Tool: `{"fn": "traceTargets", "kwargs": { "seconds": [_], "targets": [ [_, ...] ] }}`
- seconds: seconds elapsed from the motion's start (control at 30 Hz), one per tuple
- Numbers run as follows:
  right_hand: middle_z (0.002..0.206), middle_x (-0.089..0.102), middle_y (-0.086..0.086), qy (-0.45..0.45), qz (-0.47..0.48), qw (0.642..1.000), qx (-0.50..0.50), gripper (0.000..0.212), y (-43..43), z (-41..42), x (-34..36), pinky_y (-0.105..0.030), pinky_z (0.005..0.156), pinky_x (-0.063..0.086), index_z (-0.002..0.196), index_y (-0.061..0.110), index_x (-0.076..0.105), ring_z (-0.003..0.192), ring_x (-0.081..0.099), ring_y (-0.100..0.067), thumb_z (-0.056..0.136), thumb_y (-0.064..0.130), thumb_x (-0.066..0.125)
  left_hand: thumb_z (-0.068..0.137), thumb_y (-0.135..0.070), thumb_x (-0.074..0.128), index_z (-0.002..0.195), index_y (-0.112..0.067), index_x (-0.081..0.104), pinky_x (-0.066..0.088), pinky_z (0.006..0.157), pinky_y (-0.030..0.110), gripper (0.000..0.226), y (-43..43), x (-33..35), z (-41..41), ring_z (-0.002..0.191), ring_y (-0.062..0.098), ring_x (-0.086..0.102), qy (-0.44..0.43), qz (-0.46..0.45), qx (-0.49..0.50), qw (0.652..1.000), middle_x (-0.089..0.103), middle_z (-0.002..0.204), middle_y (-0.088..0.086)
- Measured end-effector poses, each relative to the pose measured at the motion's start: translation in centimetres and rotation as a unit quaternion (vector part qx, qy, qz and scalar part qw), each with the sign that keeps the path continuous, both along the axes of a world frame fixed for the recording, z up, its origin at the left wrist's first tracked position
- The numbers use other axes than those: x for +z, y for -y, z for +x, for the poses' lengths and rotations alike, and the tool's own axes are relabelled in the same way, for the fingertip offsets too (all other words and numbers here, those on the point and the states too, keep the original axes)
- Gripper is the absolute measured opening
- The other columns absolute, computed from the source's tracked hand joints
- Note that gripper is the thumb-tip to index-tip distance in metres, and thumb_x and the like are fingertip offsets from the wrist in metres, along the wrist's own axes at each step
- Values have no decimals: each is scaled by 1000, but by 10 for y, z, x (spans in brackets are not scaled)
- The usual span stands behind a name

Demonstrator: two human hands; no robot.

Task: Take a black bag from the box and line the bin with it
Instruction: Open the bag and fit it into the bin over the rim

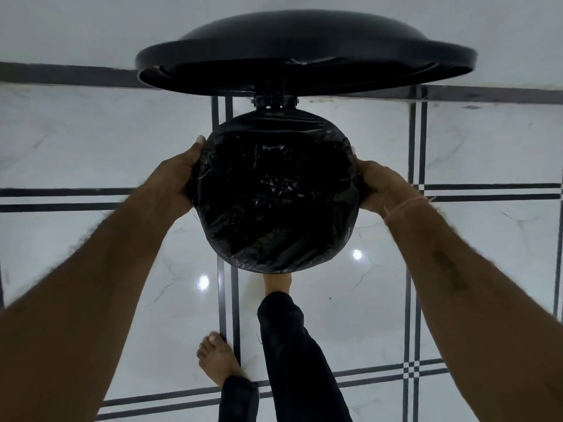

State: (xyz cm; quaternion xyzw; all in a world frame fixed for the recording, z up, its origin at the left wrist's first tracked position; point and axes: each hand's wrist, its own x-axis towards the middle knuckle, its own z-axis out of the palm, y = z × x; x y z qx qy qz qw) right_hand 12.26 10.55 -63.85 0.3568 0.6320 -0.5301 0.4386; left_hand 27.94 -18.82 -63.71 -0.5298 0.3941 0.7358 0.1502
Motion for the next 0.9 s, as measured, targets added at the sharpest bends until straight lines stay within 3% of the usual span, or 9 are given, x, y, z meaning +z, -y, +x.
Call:
{"fn": "traceTargets", "kwargs": {
  "seconds": [0.1,0.2,0.33,0.47,0.57,0.63,0.7,0.77,0.9],
  "targets": [
    [98,75,2,-61,31,997,31,37,-4,15,10,-40,92,57,94,16,77,105,67,-19,99,49,60,92,-55,69,112,-18,77,61,82,34,43,-2,-2,7,110,19,74,-5,-15,39,999,77,116,0],
    [120,75,5,-108,62,990,63,53,-11,36,21,-40,102,46,114,19,76,118,63,-15,99,63,50,100,-53,58,93,-24,70,54,80,30,32,-14,7,21,87,13,67,-10,-37,31,999,70,90,-9],
    [125,74,6,-62,22,996,66,52,-11,40,23,-48,108,46,123,23,74,126,61,-18,97,63,53,99,-55,59,94,-29,74,52,90,32,31,-26,10,34,97,11,67,24,-69,29,997,74,92,-12],
    [127,71,1,-58,35,995,-73,47,-1,46,26,-46,105,49,129,15,69,127,60,-22,103,51,53,101,-64,48,104,-28,76,52,98,32,45,-38,17,35,112,10,68,23,-81,79,993,77,113,-9],
    [135,63,-10,-102,128,971,-173,49,-3,76,38,-34,94,47,133,9,61,129,57,-29,101,47,57,103,-62,44,95,-31,72,52,84,28,42,-65,29,46,103,6,67,42,-109,139,983,74,106,-12],
    [128,66,-5,-48,86,977,-187,53,-8,102,46,-37,98,46,133,16,63,119,61,-25,98,55,59,103,-59,46,90,-32,67,52,78,28,37,-81,38,59,98,7,65,55,-101,161,980,71,101,-12],
    [117,72,3,21,18,981,-190,50,-13,120,47,-35,88,49,127,19,68,111,65,-19,94,56,64,102,-61,47,96,-33,68,55,89,34,35,-91,38,73,107,14,66,57,-51,170,982,72,111,-7],
    [106,78,2,31,-21,972,-233,41,-15,128,43,-35,78,55,119,15,71,106,69,-20,94,47,69,101,-59,51,107,-30,68,56,96,38,35,-94,37,84,115,19,67,48,-1,186,981,72,121,-1],
    [104,80,-4,7,-64,955,-288,39,-16,129,26,-38,74,62,110,11,73,99,74,-23,100,45,58,104,-47,53,121,-20,68,62,83,38,35,-94,29,94,114,22,70,7,49,242,969,75,121,3]
  ]
}}
